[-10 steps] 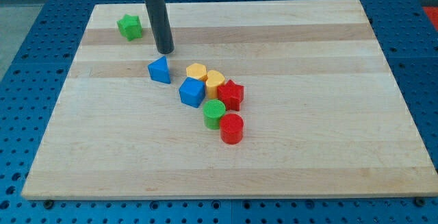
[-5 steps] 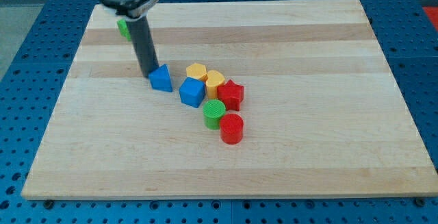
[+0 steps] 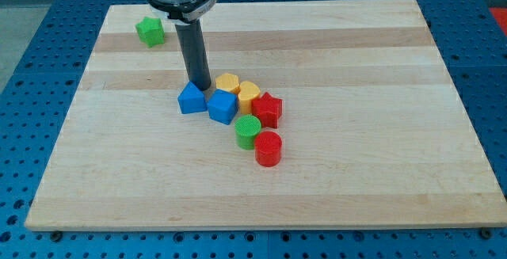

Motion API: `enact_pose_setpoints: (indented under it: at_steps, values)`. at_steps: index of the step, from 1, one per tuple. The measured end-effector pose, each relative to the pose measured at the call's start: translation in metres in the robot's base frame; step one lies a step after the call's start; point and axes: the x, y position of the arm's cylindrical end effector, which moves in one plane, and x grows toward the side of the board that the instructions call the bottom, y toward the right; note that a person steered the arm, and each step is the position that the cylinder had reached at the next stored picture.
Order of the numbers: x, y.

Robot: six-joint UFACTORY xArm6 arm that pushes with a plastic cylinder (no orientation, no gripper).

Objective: Push the blue triangle to the center left of the board

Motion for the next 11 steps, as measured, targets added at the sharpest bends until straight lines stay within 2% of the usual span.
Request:
enact_pose_setpoints:
  at_steps: [4, 5, 6, 8, 11]
  values:
    - [0.017, 0.0]
    - [0.013, 0.008]
    - [0.013, 0.041]
    - [0.035, 0.047]
    - [0.026, -0.008]
